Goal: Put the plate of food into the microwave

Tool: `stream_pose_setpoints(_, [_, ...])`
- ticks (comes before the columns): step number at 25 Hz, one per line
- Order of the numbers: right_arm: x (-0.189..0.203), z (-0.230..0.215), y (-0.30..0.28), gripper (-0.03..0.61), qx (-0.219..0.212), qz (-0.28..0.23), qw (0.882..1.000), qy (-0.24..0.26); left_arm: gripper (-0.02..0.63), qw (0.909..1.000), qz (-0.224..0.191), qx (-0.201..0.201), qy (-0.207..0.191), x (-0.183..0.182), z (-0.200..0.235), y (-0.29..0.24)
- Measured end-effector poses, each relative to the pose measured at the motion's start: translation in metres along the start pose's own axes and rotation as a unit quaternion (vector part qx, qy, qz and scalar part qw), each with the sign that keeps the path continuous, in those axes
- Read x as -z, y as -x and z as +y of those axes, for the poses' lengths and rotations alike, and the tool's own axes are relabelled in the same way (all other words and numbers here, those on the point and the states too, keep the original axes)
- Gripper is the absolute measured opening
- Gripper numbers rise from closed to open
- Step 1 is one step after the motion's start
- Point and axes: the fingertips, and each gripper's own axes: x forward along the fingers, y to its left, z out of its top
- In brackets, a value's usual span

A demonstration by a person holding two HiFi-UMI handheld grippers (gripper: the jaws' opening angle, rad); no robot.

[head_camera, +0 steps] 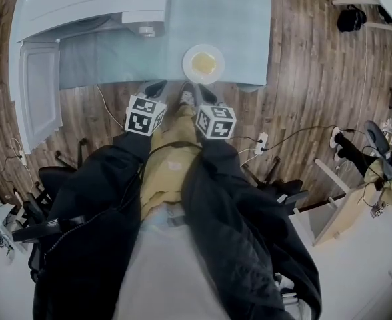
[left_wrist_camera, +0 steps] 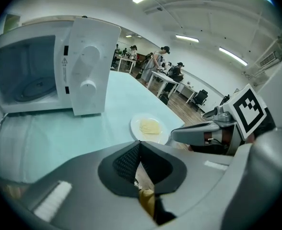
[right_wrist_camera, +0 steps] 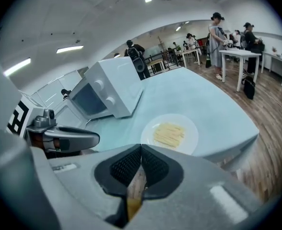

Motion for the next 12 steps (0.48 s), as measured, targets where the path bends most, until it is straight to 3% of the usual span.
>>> stream_pose_setpoints(12, [0.030,-0.046,-0.013,0.058,0.020,0.030,0.995,-0.098,-0.003,0.9984,0.052,0.008,-0.020,0.017,-0.015,-0.036])
